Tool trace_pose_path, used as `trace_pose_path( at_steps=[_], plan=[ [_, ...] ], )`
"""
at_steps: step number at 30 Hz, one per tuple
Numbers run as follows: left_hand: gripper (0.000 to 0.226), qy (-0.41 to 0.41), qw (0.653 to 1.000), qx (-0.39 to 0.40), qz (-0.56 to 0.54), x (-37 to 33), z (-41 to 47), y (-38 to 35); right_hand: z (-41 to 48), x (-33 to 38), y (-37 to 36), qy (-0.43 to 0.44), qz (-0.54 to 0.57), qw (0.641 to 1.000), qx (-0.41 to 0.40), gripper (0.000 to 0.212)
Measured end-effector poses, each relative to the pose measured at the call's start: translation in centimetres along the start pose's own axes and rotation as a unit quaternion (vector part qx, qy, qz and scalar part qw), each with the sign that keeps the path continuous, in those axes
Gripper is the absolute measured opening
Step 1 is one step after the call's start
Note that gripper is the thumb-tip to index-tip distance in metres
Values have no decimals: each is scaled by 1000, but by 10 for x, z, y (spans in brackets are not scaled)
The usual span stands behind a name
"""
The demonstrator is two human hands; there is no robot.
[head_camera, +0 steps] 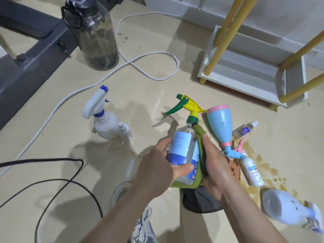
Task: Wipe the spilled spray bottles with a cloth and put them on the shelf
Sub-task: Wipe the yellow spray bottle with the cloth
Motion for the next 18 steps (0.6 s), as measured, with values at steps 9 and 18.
trace_pose_path(
  at_steps=[9,18],
  plan=[
    [97,-60,997,-41,8,-72,-61,15,-95,1,-39,229,-255,939,-8,70],
    [42,6,998,0,-59,-100,-160,57,-108,33,-61,224,-267,930,116,89]
  ],
)
Point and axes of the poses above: each hand's wrist, its own z-axis towards the middle knuckle, its own y-axis out of the back of the hand, x = y × z, the point moved 1 cm from there along z, towards the middle knuckle, and after that the axes turned 9 degrees about x, right-handed, at the moved point
